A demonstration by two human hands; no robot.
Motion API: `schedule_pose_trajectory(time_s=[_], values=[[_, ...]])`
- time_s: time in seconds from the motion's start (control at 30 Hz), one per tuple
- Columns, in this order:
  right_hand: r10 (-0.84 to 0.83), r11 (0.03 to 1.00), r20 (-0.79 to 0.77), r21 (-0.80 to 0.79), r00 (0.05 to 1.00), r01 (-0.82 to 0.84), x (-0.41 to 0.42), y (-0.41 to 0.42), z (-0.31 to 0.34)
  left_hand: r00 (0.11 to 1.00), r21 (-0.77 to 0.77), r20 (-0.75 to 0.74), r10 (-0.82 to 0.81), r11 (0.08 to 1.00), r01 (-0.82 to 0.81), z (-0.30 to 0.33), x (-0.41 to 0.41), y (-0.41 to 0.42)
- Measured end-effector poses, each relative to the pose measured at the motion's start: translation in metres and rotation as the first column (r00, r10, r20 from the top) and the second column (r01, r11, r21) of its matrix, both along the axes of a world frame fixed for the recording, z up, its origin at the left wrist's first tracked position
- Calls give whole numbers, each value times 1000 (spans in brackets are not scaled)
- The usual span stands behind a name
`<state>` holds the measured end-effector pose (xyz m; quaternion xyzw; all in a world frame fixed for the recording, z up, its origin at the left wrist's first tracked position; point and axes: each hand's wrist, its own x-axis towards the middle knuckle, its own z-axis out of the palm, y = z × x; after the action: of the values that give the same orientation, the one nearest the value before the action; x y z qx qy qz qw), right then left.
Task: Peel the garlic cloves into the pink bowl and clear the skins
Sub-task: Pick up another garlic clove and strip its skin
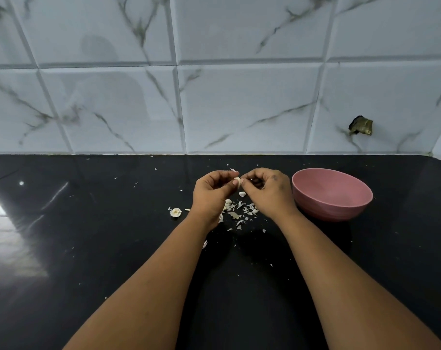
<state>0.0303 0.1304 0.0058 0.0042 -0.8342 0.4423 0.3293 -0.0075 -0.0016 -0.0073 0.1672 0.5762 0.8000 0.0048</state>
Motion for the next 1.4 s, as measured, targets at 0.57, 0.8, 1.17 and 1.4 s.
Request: schedule_pose_trajectory(time_s=[0.57, 0.8, 1.17, 1.4], values=[[36, 999, 66, 16, 997, -37, -1, 5, 0, 997, -58, -39, -69, 996, 67, 1, -1, -5], [31, 999, 106, 4, 994, -32, -3, 8, -2, 994, -140, -94, -52, 989, 39, -1, -2, -4], [23, 999, 130, -32, 991, -19, -6, 8, -6, 996, -149, -57, -61, 987, 52, -1, 0, -3], [49, 987, 145, -155, 988, -26, -8, 4, -7, 992, -31, 41, -116, 993, 117, 2, 1, -3]])
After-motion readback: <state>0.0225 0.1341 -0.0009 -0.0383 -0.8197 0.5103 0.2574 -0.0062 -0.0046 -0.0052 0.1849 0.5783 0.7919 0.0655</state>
